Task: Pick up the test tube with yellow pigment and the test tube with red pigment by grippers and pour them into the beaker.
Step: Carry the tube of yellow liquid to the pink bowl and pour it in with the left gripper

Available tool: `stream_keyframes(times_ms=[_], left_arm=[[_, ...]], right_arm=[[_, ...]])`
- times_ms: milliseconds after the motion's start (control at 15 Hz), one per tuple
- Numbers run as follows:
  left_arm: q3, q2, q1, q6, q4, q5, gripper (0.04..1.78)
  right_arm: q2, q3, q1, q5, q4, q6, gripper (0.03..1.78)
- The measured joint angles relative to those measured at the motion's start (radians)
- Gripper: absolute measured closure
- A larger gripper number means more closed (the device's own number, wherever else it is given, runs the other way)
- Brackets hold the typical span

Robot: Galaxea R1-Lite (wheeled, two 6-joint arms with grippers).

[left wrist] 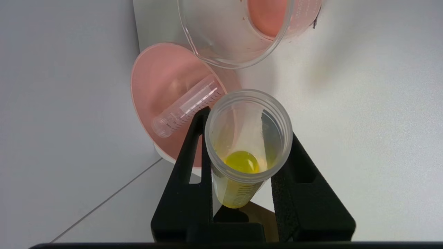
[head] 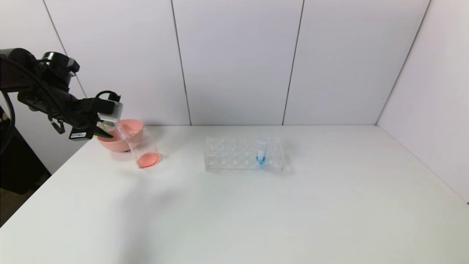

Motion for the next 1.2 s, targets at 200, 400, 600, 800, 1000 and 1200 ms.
stream_keyframes(times_ms=[200, 400, 600, 800, 1000, 1200], left_arm=[[0.000, 0.006, -0.022, -0.004, -0.015, 0.016, 1.33], [-0.002, 0.015, -0.036, -0.017, -0.021, 0.086, 1.33], [-0.003, 0.021, -0.044, -0.025, -0.031, 0.136, 1.33], [-0.003, 0.028, -0.058, -0.030, -0.049, 0.182, 1.33], [-0.003, 0.033, -0.070, -0.032, -0.055, 0.205, 1.33], [-0.003, 0.040, -0.079, -0.032, -0.057, 0.235, 1.33]], right_arm=[[0.000, 0.000, 0.000, 0.000, 0.000, 0.000, 0.11], [0.000, 0.000, 0.000, 0.000, 0.000, 0.000, 0.11], [0.000, 0.000, 0.000, 0.000, 0.000, 0.000, 0.11], [0.000, 0.000, 0.000, 0.000, 0.000, 0.000, 0.11], [0.000, 0.000, 0.000, 0.000, 0.000, 0.000, 0.11], [0.000, 0.000, 0.000, 0.000, 0.000, 0.000, 0.11]])
